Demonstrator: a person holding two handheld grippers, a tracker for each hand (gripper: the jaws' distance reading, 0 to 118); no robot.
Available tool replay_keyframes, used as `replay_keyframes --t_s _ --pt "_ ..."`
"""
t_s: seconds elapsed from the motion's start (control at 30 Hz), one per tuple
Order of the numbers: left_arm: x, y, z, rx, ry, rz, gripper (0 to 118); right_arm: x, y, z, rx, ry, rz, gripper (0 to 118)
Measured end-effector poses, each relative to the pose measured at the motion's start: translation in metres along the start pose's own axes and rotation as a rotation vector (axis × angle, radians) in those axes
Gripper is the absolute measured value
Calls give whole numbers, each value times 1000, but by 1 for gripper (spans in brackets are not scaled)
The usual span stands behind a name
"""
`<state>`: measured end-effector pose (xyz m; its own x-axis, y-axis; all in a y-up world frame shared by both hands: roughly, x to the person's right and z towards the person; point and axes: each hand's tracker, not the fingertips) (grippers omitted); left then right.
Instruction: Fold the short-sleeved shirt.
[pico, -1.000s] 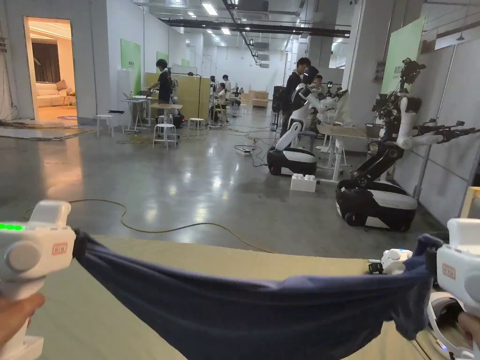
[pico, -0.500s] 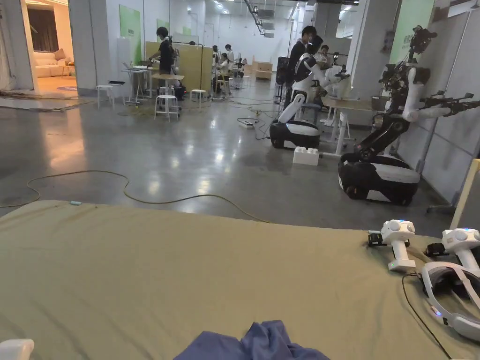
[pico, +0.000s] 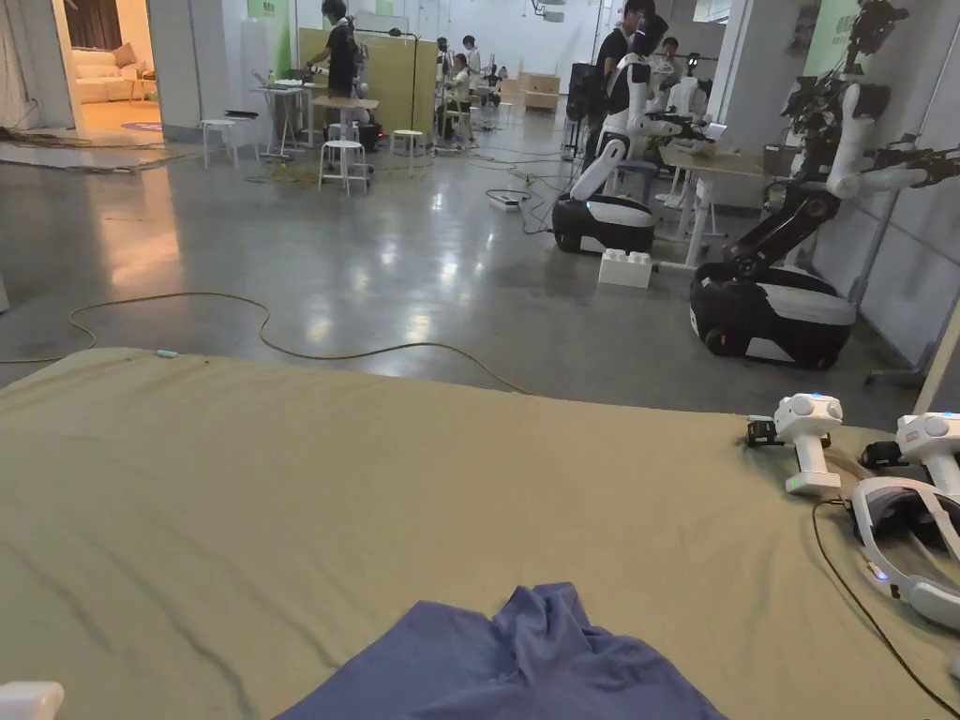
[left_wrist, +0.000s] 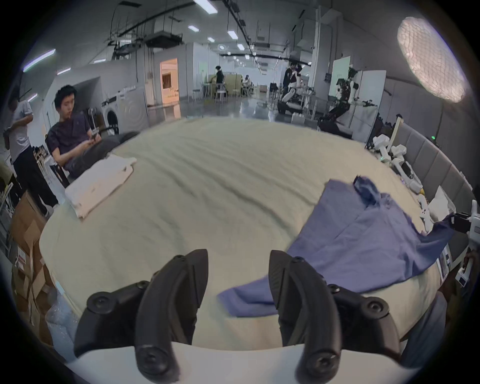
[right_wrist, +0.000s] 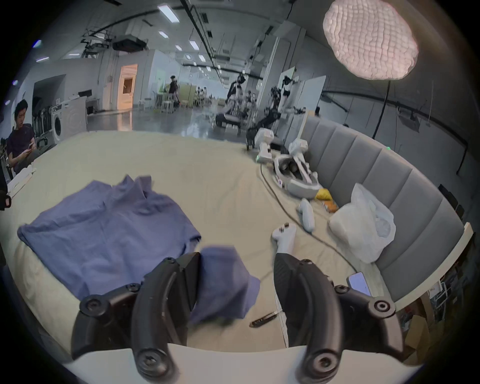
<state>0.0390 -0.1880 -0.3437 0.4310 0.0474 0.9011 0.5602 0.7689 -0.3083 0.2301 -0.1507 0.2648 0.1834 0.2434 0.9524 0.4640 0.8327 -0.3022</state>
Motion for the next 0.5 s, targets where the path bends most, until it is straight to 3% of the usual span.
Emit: replay_keyframes --t_s 0.33,0.5 --pt "83 63 50 252 -127 -7 55 -59 80 48 335 78 -102 62" --pt "131 75 77 407 -125 -45 51 -89 100 72 458 91 -154 59"
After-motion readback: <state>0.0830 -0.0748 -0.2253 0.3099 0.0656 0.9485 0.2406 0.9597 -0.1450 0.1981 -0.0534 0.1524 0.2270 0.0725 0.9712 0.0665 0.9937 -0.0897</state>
